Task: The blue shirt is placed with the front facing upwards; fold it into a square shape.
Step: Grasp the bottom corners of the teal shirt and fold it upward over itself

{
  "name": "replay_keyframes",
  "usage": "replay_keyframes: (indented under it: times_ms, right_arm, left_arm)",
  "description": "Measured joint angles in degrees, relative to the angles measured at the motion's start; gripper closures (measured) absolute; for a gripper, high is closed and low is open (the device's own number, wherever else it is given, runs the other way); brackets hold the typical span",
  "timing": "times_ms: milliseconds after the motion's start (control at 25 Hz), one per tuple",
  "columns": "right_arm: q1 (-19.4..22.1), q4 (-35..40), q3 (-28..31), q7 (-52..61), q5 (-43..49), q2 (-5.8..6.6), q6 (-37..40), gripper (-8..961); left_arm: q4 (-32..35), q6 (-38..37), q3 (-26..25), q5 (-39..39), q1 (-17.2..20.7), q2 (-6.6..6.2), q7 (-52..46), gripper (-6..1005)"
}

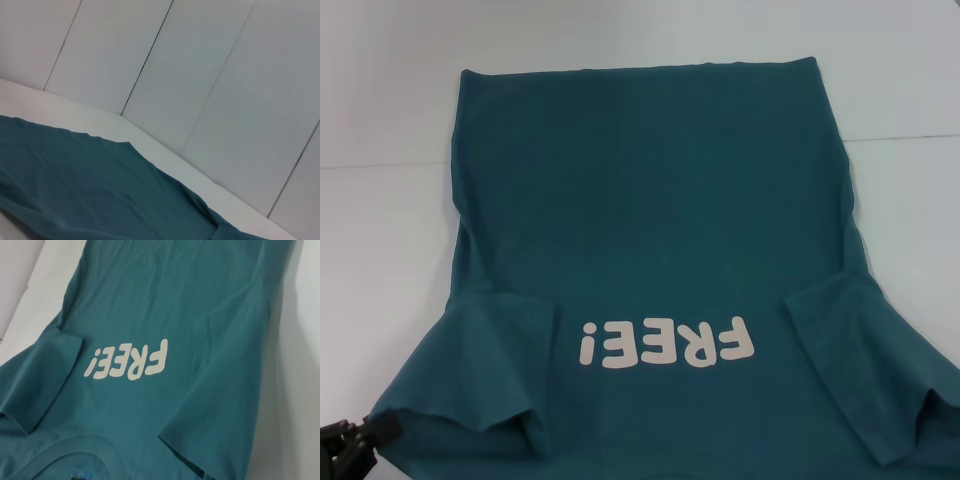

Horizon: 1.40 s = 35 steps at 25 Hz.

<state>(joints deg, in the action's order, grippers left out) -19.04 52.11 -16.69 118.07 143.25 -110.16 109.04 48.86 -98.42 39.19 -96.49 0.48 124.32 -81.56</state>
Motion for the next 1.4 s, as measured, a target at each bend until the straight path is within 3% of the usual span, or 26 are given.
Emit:
replay_keyframes:
  times_ms: [480, 800, 1400]
  right_arm:
    - [1.1, -1.1, 1.7, -1.9, -0.3, -0.32, 1.5, 950]
    - [0.6, -5.1, 2.7, -3.0, -3.1, 0.37, 1.7, 950]
    - [3.5, -4.6, 3.2, -3.0, -3.0, 0.91, 3.5, 951]
  left_arm:
    - [-0.1, 0.0, -0.1, 0.0, 0.4, -0.03, -0.4, 999]
    - [0.0, -0.2, -0.1, 0.2, -1.0, -0.18, -1.7, 999]
    - [0.0, -2.9, -2.2, 0.2, 1.9, 0.04, -1.0, 999]
